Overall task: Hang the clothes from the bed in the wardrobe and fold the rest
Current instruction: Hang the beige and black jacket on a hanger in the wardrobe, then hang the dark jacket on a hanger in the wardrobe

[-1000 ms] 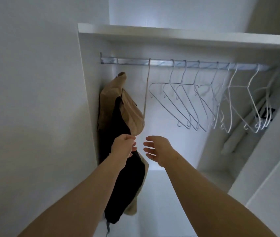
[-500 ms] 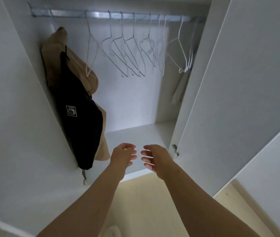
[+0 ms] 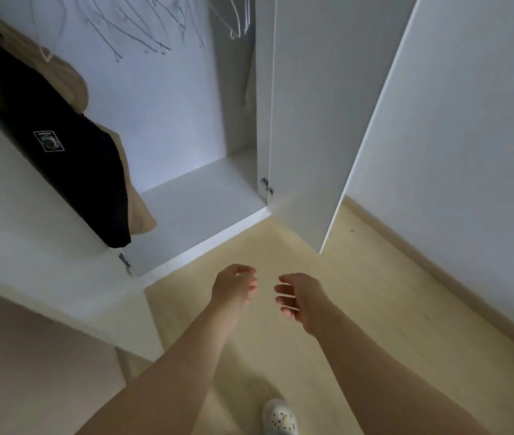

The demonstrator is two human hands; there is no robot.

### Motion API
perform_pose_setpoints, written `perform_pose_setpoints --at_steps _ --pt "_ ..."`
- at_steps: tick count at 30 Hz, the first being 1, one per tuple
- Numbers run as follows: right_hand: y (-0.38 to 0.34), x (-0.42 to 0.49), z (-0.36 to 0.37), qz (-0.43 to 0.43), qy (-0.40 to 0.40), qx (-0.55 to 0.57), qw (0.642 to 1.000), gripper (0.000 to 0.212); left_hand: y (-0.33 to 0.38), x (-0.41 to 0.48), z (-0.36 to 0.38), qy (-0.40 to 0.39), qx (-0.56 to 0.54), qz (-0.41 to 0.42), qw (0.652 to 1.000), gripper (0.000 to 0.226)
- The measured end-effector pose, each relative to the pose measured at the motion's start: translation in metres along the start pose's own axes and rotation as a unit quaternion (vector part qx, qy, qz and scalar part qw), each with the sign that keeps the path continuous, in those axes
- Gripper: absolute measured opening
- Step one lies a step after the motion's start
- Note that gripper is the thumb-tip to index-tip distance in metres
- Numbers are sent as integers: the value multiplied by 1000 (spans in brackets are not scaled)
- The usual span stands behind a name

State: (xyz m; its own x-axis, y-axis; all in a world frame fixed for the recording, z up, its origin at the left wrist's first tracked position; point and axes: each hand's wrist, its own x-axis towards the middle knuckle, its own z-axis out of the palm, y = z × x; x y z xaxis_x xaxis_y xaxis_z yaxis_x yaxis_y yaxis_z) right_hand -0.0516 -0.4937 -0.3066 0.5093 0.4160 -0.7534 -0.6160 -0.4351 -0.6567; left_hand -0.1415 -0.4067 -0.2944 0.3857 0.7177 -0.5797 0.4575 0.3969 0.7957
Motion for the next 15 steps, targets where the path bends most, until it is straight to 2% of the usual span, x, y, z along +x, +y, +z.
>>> perform_pose_setpoints --at_steps 7,11,15 --pt "104 -65 -65 65 100 117 986 10 -75 -65 40 -116 67 -17 991 21" --pt "162 -110 -124 79 157 240 955 12 -116 -116 87 -180 123 -28 976 21" --pt "214 -159 -189 66 215 316 922 10 -148 -177 138 -232 167 -10 958 17"
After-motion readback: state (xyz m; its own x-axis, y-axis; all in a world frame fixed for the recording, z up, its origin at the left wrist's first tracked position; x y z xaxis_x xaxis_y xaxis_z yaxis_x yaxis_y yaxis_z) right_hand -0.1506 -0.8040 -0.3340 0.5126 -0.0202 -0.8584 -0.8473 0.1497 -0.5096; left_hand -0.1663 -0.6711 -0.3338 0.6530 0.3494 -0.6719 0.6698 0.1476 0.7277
